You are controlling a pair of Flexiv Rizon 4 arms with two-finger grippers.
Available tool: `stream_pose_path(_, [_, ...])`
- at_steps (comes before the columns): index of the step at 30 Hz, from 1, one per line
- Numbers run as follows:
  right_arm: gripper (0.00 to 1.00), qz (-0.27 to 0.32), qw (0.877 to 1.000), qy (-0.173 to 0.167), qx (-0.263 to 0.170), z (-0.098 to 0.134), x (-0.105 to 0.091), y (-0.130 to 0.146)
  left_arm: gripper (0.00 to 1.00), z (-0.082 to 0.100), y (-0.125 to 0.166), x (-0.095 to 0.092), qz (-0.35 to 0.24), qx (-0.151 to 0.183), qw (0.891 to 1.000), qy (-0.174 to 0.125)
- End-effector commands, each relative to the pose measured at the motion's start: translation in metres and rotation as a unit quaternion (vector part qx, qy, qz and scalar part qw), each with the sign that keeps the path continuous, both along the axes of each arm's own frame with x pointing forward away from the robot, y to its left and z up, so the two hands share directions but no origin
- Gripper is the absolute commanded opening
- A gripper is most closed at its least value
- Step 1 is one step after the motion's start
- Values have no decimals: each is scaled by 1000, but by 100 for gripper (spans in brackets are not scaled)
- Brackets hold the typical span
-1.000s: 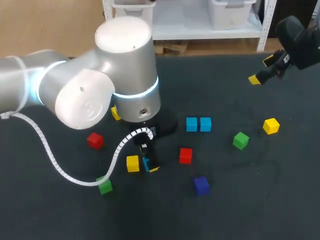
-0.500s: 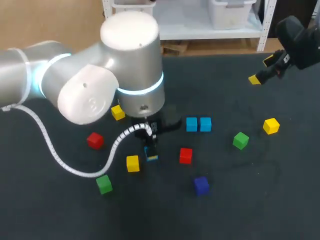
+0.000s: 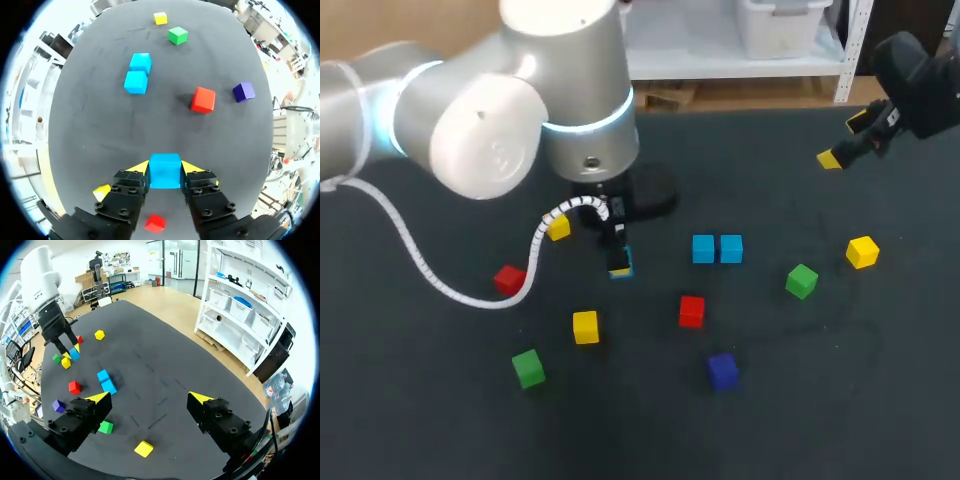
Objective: Place the blue cubes, place green cubes on the blue cubes, place the yellow cubes on the green cubes, then place the red cubes on the yellow cubes, and place purple cube on the red cubes.
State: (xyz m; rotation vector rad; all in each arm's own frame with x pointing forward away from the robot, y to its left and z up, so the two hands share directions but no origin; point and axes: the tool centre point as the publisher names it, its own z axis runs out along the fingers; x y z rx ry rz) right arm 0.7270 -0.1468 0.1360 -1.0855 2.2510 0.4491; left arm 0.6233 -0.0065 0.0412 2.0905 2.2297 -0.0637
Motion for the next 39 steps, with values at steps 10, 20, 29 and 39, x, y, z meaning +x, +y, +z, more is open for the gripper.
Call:
stream_pose_path(10, [100, 1, 1000, 0, 1, 0, 1, 0, 0, -11, -41, 54, -49, 29, 998, 41])
stream_pose_path(20, [100, 1, 1000, 0, 1, 0, 1, 0, 0, -24, -58, 67, -32, 16, 995, 90])
stream_pose_path(29, [100, 1, 1000, 0, 1, 0, 1, 0, 0, -33, -70, 68, -45, 23, 994, 94])
stream_pose_path(39, [100, 1, 1000, 0, 1, 0, 1, 0, 0, -38, -77, 68, -47, 28, 994, 96])
